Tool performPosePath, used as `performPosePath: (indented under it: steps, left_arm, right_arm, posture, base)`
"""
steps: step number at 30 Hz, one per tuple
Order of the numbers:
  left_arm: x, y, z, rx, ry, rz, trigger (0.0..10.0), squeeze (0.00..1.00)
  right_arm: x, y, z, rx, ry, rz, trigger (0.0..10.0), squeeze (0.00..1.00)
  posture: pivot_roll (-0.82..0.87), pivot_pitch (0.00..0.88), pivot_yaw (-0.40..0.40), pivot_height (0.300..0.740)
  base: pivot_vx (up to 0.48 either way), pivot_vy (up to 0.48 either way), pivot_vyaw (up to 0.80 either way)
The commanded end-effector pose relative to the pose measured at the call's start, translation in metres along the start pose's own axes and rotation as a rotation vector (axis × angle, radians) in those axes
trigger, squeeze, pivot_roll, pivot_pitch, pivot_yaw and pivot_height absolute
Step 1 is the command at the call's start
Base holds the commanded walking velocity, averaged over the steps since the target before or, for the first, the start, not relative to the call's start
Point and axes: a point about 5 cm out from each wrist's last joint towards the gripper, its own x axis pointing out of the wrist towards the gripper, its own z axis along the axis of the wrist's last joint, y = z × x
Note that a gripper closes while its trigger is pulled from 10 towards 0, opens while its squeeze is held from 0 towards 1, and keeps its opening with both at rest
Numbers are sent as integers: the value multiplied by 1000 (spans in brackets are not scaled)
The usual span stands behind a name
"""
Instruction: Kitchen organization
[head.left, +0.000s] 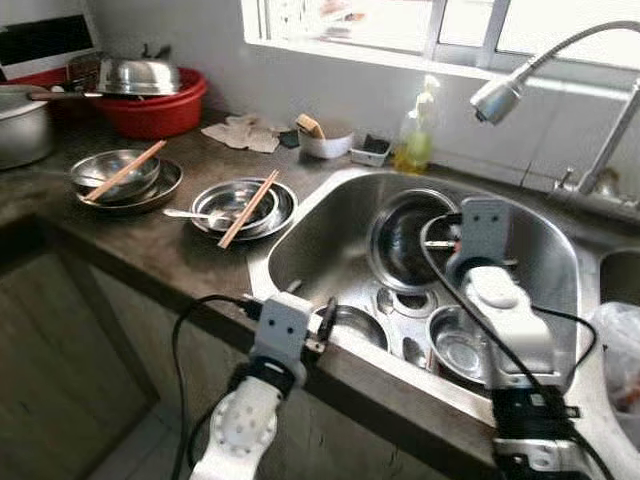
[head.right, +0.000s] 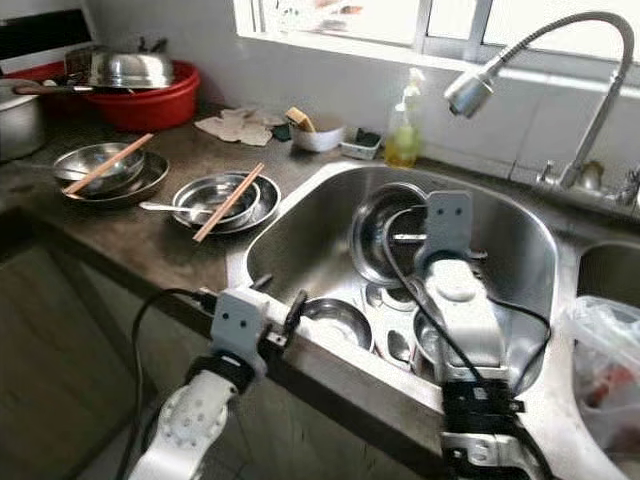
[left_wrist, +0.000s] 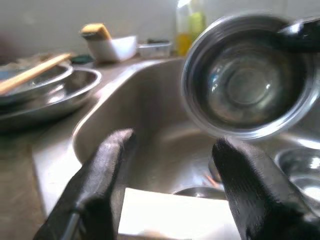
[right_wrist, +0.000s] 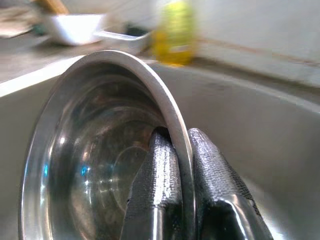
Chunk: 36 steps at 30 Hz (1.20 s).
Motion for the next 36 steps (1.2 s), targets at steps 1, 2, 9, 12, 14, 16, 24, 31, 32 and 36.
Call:
performPosePath:
  steps: [1, 2, 9, 12, 14, 16, 24, 31, 32, 36]
  left_arm:
    - [-1, -2, 0, -4, 7, 0, 10000, 0]
    - [-1, -3, 0, -5, 9, 1, 10000, 0]
    - [-1, -2, 1, -6, 8, -2, 10000, 0]
    - [-2, -4, 2, -13, 6, -6, 10000, 0]
    - [-2, -5, 2, -17, 7, -8, 10000, 0]
    - [-4, -5, 3, -17, 6, -7, 10000, 0]
    - [-10, -6, 3, -21, 14, -6, 10000, 0]
    - [-14, -8, 4, -18, 21, -3, 10000, 0]
    - [-15, -8, 5, -18, 22, 0, 10000, 0]
    - [-17, -8, 4, -18, 27, 4, 10000, 0]
  right_arm:
    - [1, -5, 0, -16, 19, -12, 10000, 0]
    - [1, -5, -1, -20, 28, -10, 10000, 0]
    - [8, -7, -13, -55, 123, -25, 10000, 0]
    - [14, -8, -17, -41, 175, -32, 10000, 0]
    - [18, -10, -21, -23, 217, -35, 10000, 0]
    - [23, -13, -26, -19, 260, -30, 10000, 0]
    - [33, -9, -46, 66, 401, 29, 10000, 0]
    - [34, 5, -61, 76, 489, 118, 10000, 545]
    - [33, 6, -63, 76, 494, 117, 10000, 1000]
    - [33, 8, -63, 92, 481, 120, 10000, 1000]
  posture:
    - [77, 21, -47, 740]
    - [77, 22, -48, 740]
    - [75, 29, -49, 740]
    - [78, 36, -53, 740]
    - [80, 41, -55, 740]
    - [81, 47, -58, 740]
    - [102, 70, -61, 740]
    - [121, 89, -78, 740]
    - [121, 89, -80, 740]
    - [122, 88, -83, 740]
  base:
    - [0, 0, 0]
    - [0, 0, 0]
    - [0, 0, 0]
    - [0, 0, 0]
    - [0, 0, 0]
    - [0, 0, 0]
    - [0, 0, 0]
    - [0, 0, 0]
    - [0, 0, 0]
    - [0, 0, 0]
